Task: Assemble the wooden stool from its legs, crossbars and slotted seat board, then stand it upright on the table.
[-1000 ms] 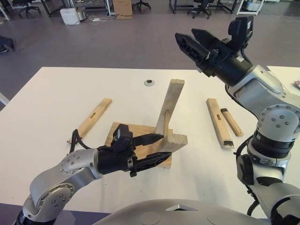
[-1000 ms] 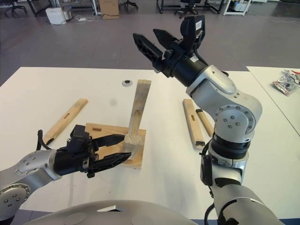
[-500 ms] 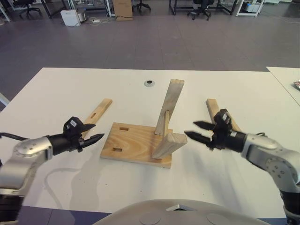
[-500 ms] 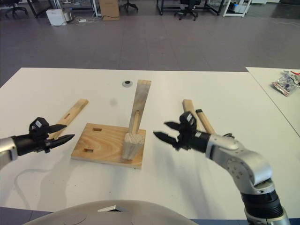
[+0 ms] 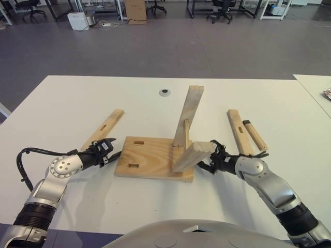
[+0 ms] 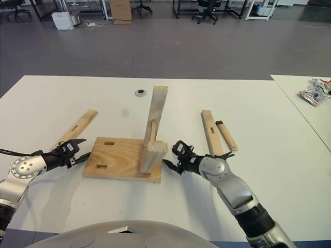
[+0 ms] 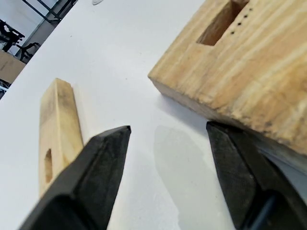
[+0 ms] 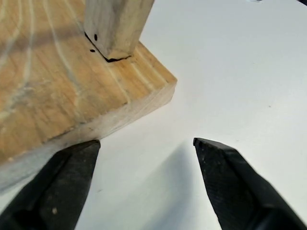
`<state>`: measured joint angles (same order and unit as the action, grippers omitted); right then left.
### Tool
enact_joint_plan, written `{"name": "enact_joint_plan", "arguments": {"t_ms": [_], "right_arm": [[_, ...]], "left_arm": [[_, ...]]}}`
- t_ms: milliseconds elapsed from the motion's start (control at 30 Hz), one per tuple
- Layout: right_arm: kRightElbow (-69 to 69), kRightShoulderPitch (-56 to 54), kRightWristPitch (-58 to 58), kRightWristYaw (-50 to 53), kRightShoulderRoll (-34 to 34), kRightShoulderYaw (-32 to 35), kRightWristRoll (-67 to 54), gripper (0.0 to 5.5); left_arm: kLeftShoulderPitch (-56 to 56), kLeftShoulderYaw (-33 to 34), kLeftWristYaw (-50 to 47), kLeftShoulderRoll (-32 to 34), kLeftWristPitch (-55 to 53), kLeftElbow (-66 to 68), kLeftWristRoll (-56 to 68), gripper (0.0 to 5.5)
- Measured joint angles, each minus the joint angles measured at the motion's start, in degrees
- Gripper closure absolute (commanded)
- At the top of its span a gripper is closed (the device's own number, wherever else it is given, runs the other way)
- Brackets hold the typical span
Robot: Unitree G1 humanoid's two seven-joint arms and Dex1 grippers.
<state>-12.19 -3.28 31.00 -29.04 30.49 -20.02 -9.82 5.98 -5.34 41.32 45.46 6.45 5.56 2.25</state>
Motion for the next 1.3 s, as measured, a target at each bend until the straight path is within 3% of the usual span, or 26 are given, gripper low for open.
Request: {"name": "enact_joint_plan", "arguments": {"t_ms": [100,200,333,433,600,700,867,1100,1300], "right_arm": [[11.79,-7.6,-2.8,2.77,-3.84,2.59,3.34,1.84],[23.01,-14.6,-7.66,5.57,-7.48,5.47,4.67,1.84],[25.33,-15.19,-10.38,5.87,-5.31,10.96,5.44,1.84],[23.64,-12.53,-10.47,3.99,-1.68,13.19,5.75,1.84],[8.34,-2.27,-8.72,-5.55,5.47,7.17,9.19,1.84],[-1.17,2.36,-3.98,-10.01,10.17,5.76,9.27,1.84],[-7.95,5.4,2.42,-11.94,11.56,5.36,7.66,1.84],[-5.47,3.58,4.88,-7.71,4.01,5.51,6.17,1.84],[12.66,-9.09,1.32,0.17,-6.84,5.18,8.84,1.84]], "left_arm": [[6.39,-0.99,6.49,1.51,-2.65,-10.08,5.15,2.57],[13.96,-3.0,17.5,6.95,-17.24,-23.3,17.4,2.57],[11.68,2.98,20.14,11.29,-22.48,-21.68,19.52,2.57],[2.37,3.45,16.57,11.12,-17.13,-13.66,11.66,2.57],[-16.94,-7.25,6.93,5.86,-3.49,9.01,-9.45,2.57],[-23.09,-10.03,4.23,1.65,2.32,18.49,-12.3,2.57],[-27.14,-12.02,2.13,-4.28,9.02,24.93,-13.69,2.57],[-15.93,-14.38,10.79,-7.51,12.8,9.46,-4.02,2.57],[-6.8,-14.68,11.67,-6.18,9.77,-3.14,-2.41,2.57]]}}
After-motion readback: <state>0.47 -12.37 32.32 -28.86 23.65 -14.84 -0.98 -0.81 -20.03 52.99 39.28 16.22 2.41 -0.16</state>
